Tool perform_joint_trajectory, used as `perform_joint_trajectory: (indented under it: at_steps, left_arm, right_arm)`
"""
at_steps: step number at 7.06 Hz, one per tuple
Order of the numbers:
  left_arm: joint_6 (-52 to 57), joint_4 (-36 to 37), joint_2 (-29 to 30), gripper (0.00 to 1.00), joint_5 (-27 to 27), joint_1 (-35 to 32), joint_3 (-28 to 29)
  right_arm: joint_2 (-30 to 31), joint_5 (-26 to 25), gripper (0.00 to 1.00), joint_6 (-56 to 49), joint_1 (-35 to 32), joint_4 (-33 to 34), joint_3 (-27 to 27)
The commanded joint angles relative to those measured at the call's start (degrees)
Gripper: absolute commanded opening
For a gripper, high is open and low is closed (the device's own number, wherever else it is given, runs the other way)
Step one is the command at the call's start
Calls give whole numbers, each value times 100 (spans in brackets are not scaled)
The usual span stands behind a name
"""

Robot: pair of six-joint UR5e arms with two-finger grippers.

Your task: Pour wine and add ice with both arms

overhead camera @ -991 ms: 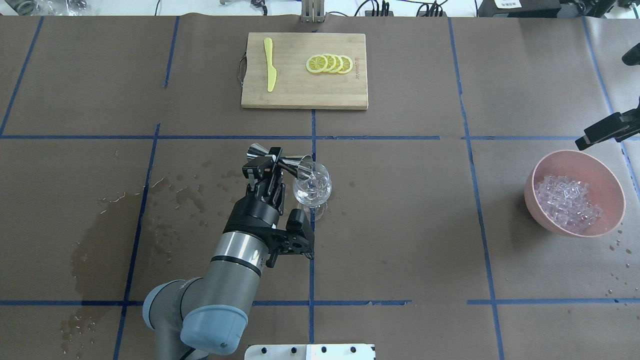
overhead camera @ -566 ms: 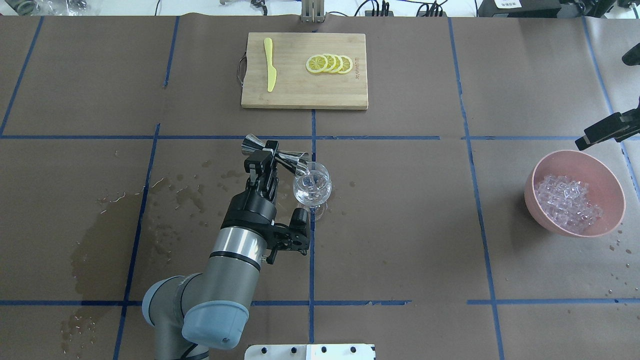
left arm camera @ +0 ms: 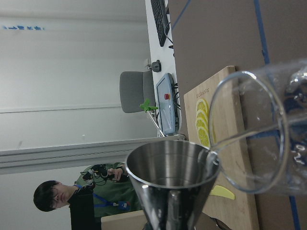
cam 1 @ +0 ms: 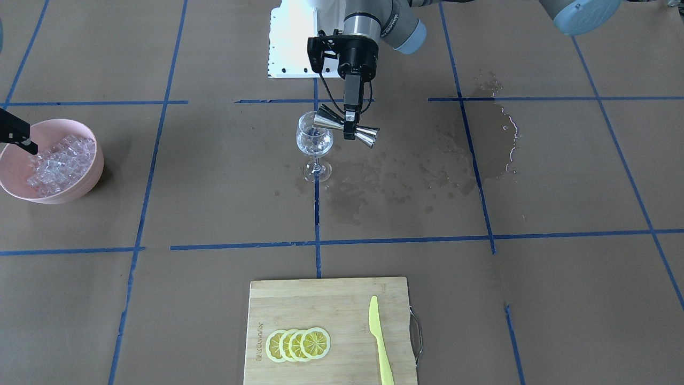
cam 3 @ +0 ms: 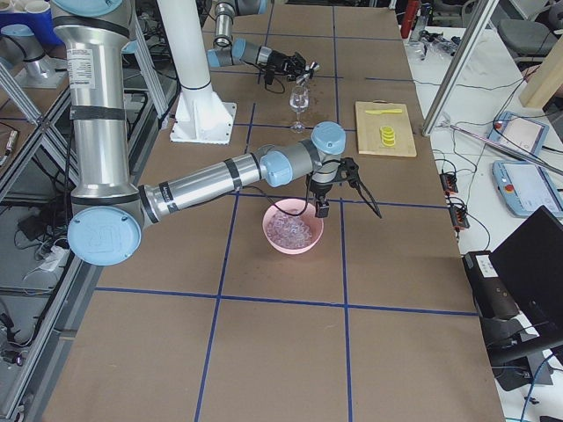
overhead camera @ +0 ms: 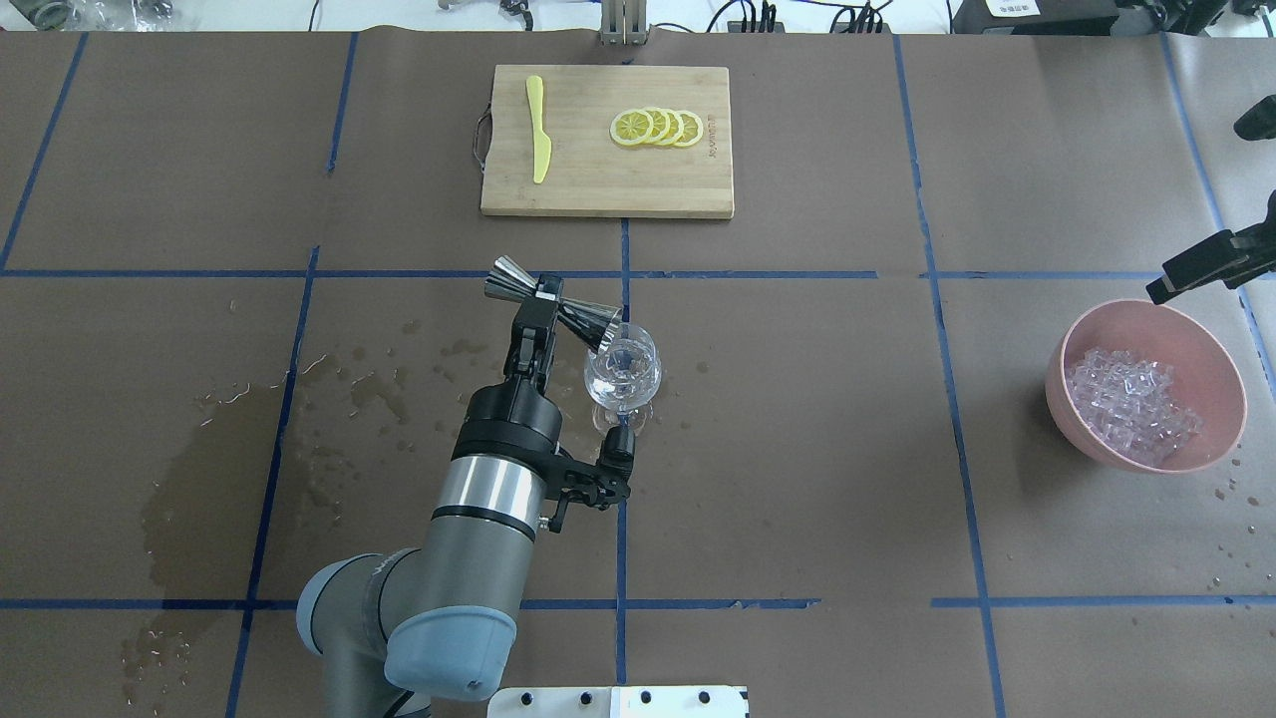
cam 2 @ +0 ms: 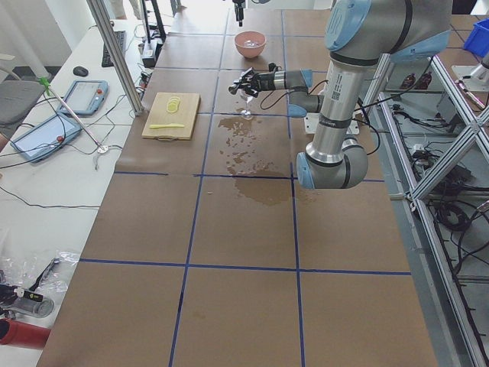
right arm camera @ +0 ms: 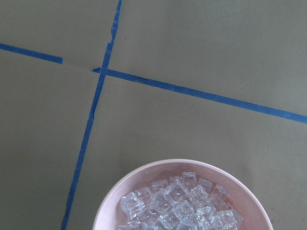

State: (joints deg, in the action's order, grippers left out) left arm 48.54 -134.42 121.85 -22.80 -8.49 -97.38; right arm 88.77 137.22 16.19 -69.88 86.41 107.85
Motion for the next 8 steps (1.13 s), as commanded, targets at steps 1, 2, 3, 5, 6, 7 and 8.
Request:
perform_joint_trajectory:
  at_steps: [1, 2, 3, 5, 6, 7, 8]
  left_arm:
    - [551, -49, 49, 0, 100, 5, -8]
    - [-5, -276, 6, 0, 118, 14, -61]
    - [-402, -678, -30, 0, 127, -3, -87]
    - [-1568, -3181, -1042, 0, 223, -30, -18]
    - [-2167, -4318, -1484, 0, 241, -30, 122]
    - [-3086, -4495, -1776, 0, 424, -38, 202]
    - [-4575, -4932, -2518, 0, 417, -38, 228]
  right_arm:
    - [-9, 7, 100, 15, 1, -509, -351]
    - [-9, 7, 100, 59, 1, -537, -344]
    - [-18, 7, 100, 138, 1, -538, -326]
    - [-18, 15, 100, 715, 166, -808, -265]
    - [9, -46, 100, 1415, 472, -1315, -273]
    - [174, -142, 100, 1874, 658, -1868, -273]
    - [385, -204, 100, 1914, 712, -2169, -282]
